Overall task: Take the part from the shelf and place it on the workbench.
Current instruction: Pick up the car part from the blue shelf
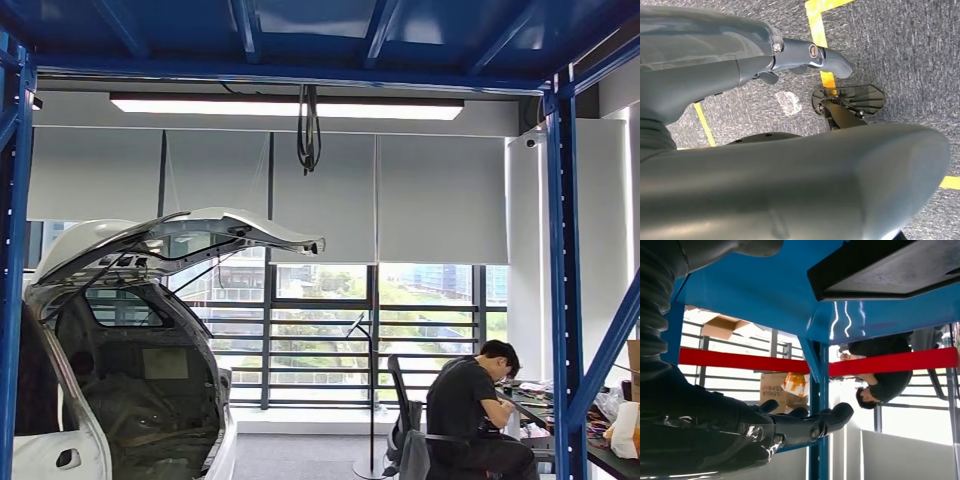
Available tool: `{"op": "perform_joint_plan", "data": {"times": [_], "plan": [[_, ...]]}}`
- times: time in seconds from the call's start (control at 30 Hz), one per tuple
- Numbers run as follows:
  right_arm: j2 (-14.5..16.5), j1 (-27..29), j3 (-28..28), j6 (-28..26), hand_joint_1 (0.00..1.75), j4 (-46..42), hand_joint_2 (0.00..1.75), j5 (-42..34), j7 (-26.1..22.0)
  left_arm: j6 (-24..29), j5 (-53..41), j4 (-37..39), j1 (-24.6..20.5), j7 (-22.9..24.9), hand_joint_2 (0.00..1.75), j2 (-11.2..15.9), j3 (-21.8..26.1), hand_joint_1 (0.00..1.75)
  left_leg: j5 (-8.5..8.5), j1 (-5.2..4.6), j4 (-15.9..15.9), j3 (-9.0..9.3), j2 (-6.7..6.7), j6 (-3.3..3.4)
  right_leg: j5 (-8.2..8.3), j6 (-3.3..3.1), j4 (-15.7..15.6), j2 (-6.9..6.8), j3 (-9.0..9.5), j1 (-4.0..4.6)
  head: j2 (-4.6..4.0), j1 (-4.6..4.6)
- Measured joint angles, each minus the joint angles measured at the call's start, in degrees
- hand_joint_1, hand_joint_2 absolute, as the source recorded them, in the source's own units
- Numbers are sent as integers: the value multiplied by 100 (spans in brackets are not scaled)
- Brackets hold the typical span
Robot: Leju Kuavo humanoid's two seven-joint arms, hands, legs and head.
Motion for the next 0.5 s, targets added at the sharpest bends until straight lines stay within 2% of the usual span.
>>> {"op": "perform_joint_plan", "data": {"times": [0.27,0.5], "plan": [[36,-616,19,85,0,797,175,-46,-122,-29,-51,0,-23,-14,0,0,-30,0,0,0,0,-1,0,0,1,0,1,0,1,0,-1,0],[269,-1260,197,112,0,1639,175,-189,-296,-54,-99,0,-49,-62,0,0,-95,0,1,1,0,0,0,-1,1,0,3,1,1,0,-1,0]]}}
